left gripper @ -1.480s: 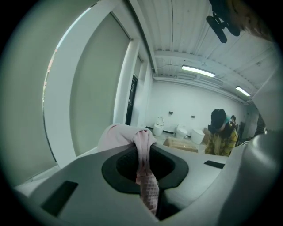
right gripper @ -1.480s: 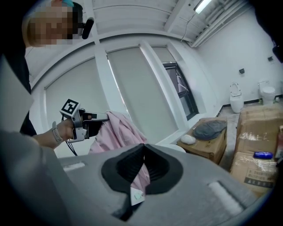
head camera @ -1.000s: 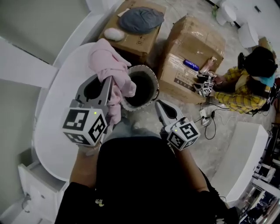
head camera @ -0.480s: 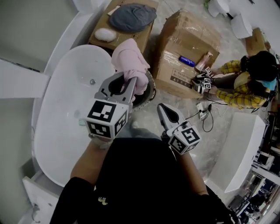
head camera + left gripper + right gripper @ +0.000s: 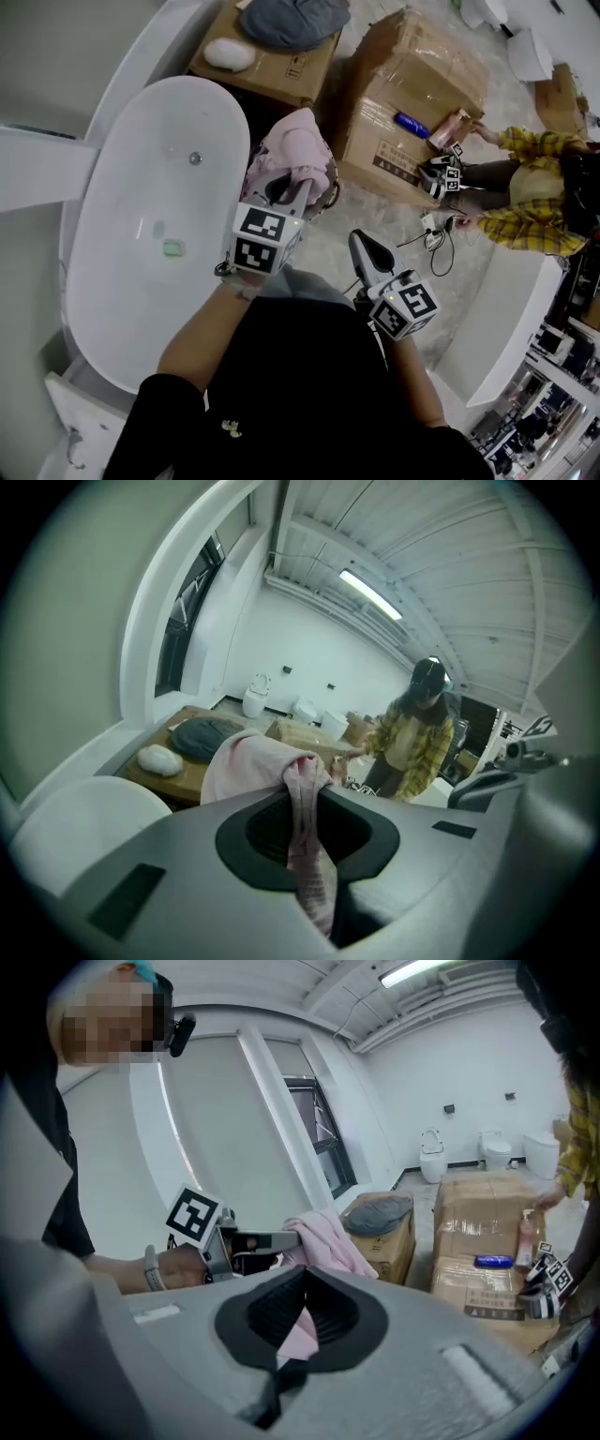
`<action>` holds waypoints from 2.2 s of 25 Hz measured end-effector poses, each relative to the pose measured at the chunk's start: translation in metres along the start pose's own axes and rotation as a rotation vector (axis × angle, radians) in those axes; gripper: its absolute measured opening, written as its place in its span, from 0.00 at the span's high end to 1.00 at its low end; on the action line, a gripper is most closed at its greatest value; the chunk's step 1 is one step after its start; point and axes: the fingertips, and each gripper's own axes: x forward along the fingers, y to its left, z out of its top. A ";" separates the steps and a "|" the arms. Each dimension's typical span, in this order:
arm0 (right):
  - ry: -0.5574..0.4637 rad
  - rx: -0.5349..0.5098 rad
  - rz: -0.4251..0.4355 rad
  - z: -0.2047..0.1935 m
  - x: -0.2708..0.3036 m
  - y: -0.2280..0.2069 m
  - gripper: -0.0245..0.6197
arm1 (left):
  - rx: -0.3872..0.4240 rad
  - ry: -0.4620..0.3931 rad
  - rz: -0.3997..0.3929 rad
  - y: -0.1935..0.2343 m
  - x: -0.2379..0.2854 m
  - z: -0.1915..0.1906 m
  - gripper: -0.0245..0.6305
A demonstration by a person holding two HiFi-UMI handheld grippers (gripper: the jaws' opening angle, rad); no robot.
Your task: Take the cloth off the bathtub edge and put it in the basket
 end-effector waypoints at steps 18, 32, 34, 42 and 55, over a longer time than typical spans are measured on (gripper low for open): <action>0.127 0.005 0.016 -0.029 0.072 -0.020 0.97 | -0.053 0.286 0.062 0.114 0.111 -0.198 0.88; 0.153 0.011 0.021 -0.044 0.086 -0.028 0.97 | -0.043 0.440 0.100 0.165 0.182 -0.299 0.78; 0.157 0.008 0.025 -0.045 0.085 -0.027 0.97 | -0.050 0.446 0.096 0.164 0.184 -0.302 0.73; 0.157 -0.013 0.062 -0.052 0.080 -0.015 0.97 | -0.039 0.396 0.093 0.153 0.163 -0.287 0.65; 0.096 -0.085 0.210 -0.040 0.051 0.035 0.97 | -0.083 0.228 0.201 0.104 0.035 -0.214 0.72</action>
